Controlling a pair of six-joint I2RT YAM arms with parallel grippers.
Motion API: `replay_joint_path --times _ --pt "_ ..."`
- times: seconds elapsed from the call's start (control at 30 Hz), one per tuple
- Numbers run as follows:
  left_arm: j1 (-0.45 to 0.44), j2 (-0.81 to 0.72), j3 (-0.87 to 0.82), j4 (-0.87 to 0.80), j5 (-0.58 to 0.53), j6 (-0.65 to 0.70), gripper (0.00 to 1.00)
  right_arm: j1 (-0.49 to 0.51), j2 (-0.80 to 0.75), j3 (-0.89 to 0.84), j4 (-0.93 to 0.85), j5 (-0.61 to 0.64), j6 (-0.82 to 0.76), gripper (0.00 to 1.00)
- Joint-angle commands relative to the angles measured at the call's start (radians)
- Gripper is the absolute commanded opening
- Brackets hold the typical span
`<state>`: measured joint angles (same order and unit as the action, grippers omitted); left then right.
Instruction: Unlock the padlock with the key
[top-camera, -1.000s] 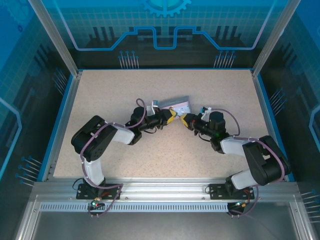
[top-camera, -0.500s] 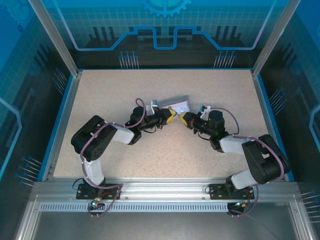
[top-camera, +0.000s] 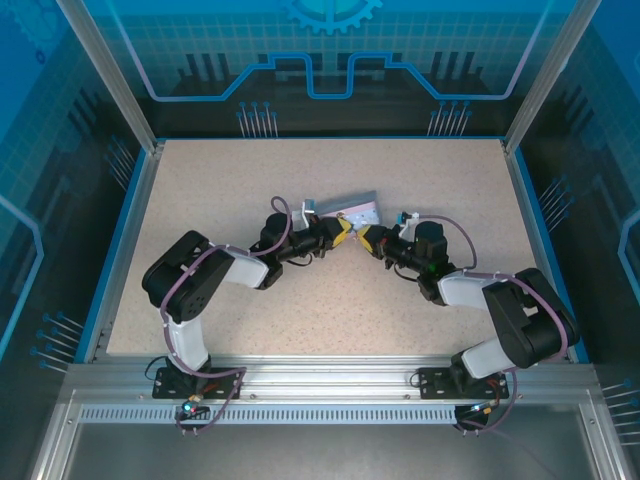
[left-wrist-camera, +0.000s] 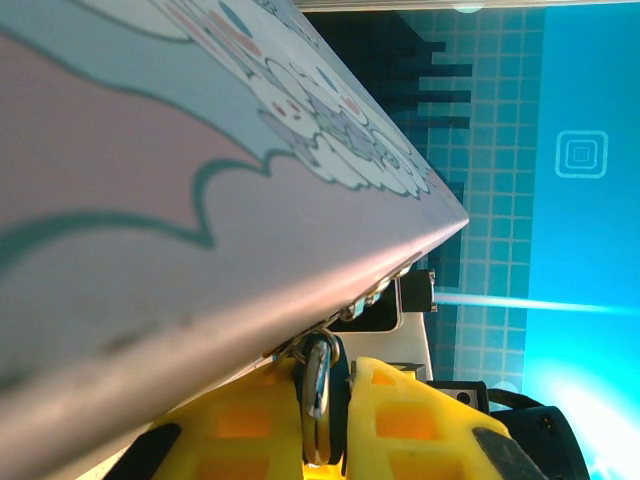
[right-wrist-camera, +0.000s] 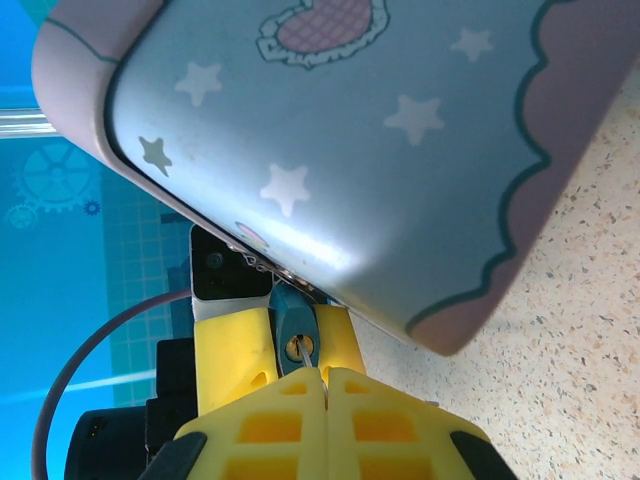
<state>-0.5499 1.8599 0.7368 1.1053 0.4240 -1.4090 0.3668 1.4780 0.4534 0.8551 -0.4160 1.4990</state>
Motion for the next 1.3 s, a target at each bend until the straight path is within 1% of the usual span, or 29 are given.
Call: replay_joint_path --times 0.0,0.13,0.27,0.43,0.47,0.63,0.8,0.9,1.0,1.13,1.27 --pt "0.001 0.009 0.002 0.072 0.014 -0.005 0.00 0.013 0.030 0.041 0.010 -0.025 -0.034 0.00" --pt "0.001 -0.004 -0.005 0.068 0.017 0.000 0.00 -0.008 0.061 0.094 -0.023 -0.079 -0.077 0.00" --pt "0.001 -0.019 -0.009 0.048 0.025 0.014 0.00 -0.028 0.075 0.130 -0.067 -0.107 -0.122 0.00" --pt "0.001 -0.021 -0.004 0.039 0.034 0.020 0.00 -0.026 0.099 0.162 -0.044 -0.145 -0.129 0.00" --pt "0.001 -0.020 -0.005 0.041 0.035 0.018 0.00 -0.026 0.099 0.173 -0.061 -0.155 -0.148 0.00" --pt "0.001 -0.019 -0.007 0.047 0.041 0.019 0.00 -0.033 0.076 0.223 -0.215 -0.156 -0.267 0.00" --pt "0.001 -0.018 -0.007 0.060 0.044 0.014 0.00 -0.050 0.098 0.223 -0.225 -0.154 -0.279 0.00" --pt "0.001 -0.017 -0.005 0.068 0.045 0.009 0.00 -0.048 0.126 0.209 -0.178 -0.160 -0.246 0.00" --pt "0.001 -0.020 -0.007 0.069 0.043 0.011 0.00 -0.048 0.164 0.177 -0.066 -0.172 -0.142 0.00" --pt "0.001 -0.025 -0.006 0.071 0.040 0.012 0.00 -0.048 0.206 0.144 0.041 -0.171 -0.008 0.00" --pt "0.001 -0.029 -0.005 0.070 0.041 0.011 0.00 -0.049 0.228 0.136 0.073 -0.162 0.033 0.00"
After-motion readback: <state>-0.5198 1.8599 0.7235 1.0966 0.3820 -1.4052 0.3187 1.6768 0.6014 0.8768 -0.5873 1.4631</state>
